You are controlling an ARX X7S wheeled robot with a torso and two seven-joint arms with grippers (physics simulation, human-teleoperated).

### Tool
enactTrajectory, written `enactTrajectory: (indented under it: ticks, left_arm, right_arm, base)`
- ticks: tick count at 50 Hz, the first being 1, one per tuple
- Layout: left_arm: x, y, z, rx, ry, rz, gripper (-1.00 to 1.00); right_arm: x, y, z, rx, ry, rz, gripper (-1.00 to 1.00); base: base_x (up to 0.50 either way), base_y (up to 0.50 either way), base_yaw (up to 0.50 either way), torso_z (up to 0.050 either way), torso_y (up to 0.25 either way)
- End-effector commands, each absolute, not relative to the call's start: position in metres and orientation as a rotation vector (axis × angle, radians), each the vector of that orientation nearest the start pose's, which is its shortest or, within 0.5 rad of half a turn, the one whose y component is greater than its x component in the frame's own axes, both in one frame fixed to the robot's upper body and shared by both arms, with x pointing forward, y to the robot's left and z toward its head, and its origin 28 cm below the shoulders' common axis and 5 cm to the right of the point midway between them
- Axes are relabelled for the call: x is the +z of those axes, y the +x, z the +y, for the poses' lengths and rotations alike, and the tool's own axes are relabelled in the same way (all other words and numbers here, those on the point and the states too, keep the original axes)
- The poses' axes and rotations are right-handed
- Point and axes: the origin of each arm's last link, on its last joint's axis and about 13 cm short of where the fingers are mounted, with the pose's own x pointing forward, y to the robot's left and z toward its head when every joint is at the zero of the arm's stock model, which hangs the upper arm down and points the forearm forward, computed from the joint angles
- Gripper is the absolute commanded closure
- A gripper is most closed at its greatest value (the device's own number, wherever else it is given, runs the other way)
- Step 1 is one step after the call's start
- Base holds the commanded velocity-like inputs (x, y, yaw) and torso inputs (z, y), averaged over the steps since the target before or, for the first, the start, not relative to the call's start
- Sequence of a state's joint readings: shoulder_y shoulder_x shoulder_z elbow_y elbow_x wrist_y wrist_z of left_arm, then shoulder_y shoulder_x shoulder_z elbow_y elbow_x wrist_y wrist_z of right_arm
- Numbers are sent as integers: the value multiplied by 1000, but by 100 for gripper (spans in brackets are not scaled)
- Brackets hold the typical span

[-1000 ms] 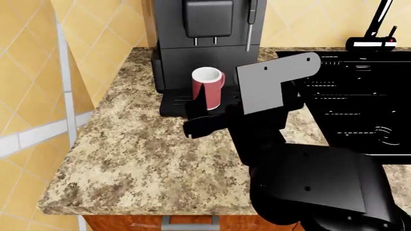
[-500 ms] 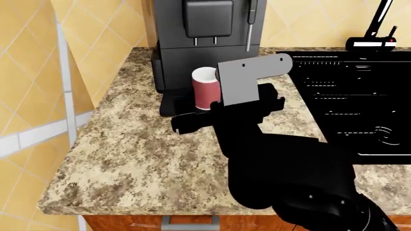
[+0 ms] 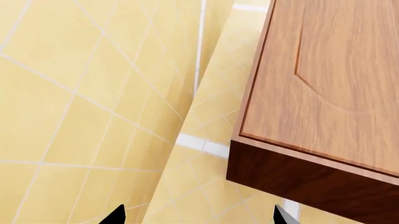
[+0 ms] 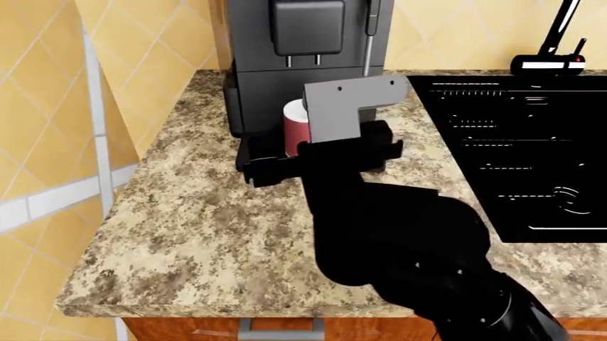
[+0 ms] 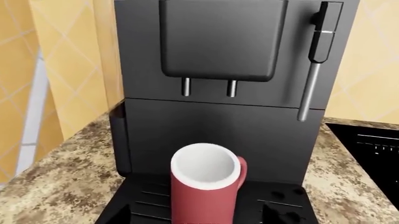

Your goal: Pick the mug from under the coffee machine dispenser and place it on the counter.

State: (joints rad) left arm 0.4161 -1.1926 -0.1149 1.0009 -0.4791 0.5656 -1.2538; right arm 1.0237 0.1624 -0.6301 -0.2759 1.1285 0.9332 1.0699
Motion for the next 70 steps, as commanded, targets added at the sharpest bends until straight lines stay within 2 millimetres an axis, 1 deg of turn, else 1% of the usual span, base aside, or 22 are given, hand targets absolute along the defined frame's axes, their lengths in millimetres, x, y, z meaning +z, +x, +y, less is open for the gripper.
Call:
enactTrajectory:
  ticks: [1,19,34,47,57,70]
  left_arm:
    - [235,103,262,214,-275,-878,-100]
    - [235,102,262,215,-277,-879,-100]
    - [234,103,262,215,-277,-876,-100]
    - [234,103,262,216,-278,-877,-100]
    - [234,103,262,216,-278,-879,-100]
    - [235,103,262,218,-281,-879,-100]
  right_arm:
    - [232,273,20,144,-33,104,-100]
    - [215,281,27,137,10,138,-100]
    - [218,290,30,107,30,126,-100]
    - [210,298,36,96,28,135,-100]
    - [203,306,33,61,24,153,-100]
    - [205,311,30,51,49,135,-100]
  base:
    - [0,0,0,0,0]
    - [0,0,0,0,0]
    - [0,0,0,0,0]
    - [0,0,0,0,0]
    - [0,0,0,0,0]
    - [0,0,0,0,0]
